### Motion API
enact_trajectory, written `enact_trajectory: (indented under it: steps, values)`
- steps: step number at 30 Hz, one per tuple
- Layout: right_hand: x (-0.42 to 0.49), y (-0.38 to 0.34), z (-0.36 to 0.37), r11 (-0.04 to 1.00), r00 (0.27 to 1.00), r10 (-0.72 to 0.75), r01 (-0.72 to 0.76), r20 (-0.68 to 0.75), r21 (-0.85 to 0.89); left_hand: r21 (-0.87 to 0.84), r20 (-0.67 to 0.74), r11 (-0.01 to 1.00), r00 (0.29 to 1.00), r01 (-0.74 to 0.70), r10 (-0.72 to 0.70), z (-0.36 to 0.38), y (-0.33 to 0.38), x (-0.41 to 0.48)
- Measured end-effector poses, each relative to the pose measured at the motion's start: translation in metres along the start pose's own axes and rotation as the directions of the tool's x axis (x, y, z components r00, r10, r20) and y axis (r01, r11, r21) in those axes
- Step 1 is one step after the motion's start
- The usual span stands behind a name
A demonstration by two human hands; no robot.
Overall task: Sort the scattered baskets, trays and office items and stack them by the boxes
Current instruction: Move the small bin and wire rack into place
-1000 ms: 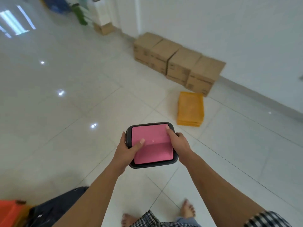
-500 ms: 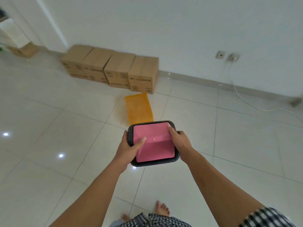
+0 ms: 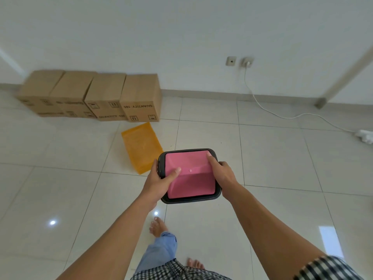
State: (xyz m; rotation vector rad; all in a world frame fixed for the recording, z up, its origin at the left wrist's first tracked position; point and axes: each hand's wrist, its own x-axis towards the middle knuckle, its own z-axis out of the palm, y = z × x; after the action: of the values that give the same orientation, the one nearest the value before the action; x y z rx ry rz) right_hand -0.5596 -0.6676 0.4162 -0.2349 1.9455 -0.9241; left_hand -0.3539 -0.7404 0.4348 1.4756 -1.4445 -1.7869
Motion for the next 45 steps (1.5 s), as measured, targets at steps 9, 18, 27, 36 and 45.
enact_trajectory:
  steps: [9, 18, 27, 36, 45]
  values:
    - [0.047, -0.047, 0.041, 0.997, 0.997, 0.069, -0.067, -0.041, 0.043, 0.058, 0.061, 0.998, 0.998, 0.019, -0.023, -0.036, 0.028, 0.084]
    - [0.098, -0.102, 0.093, 0.991, 0.994, 0.096, -0.091, -0.051, 0.093, 0.030, 0.085, 0.999, 0.996, 0.023, -0.025, -0.077, 0.056, 0.169]
    - [0.183, -0.159, 0.105, 0.998, 0.997, 0.067, -0.066, -0.032, 0.023, 0.044, 0.038, 0.992, 0.992, 0.120, -0.122, -0.072, 0.082, 0.252]
    - [0.319, -0.220, 0.097, 0.990, 0.994, 0.088, -0.081, 0.058, -0.116, -0.033, -0.024, 0.955, 0.955, 0.294, -0.295, -0.029, 0.105, 0.367]
    - [0.428, -0.255, 0.097, 0.928, 0.982, 0.103, -0.038, 0.157, -0.371, -0.171, -0.091, 0.837, 0.838, 0.519, -0.538, 0.006, 0.105, 0.457]
